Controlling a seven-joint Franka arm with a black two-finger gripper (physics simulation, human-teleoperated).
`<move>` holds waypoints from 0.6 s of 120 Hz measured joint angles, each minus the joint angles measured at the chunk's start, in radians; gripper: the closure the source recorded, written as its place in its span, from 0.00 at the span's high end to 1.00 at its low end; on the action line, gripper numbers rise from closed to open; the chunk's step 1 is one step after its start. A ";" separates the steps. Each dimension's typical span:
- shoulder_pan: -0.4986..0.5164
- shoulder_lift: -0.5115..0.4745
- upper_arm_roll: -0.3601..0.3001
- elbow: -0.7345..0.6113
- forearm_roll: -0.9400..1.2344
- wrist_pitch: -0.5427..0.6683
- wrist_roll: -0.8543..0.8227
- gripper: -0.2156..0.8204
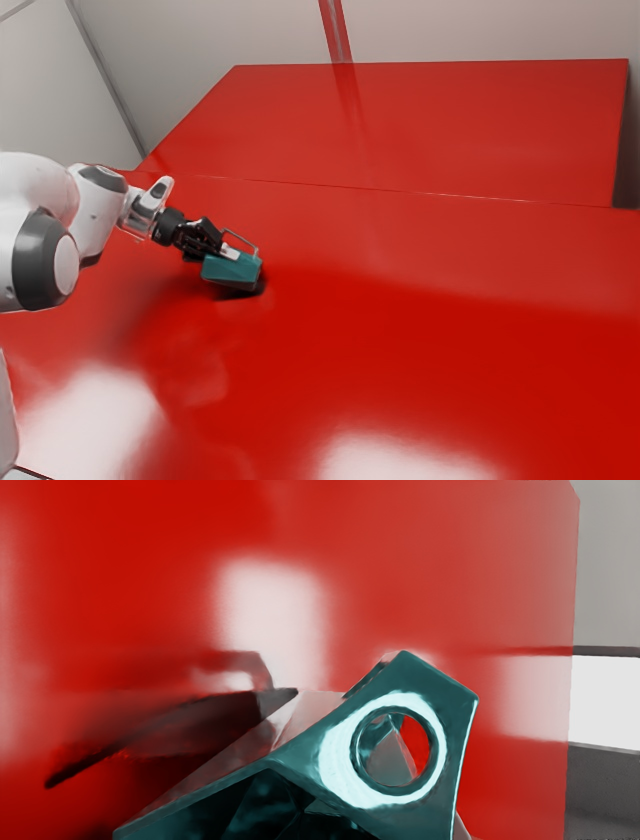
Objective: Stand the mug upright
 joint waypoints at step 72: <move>-0.235 -0.383 -0.146 -0.059 0.688 0.187 -0.161 0.04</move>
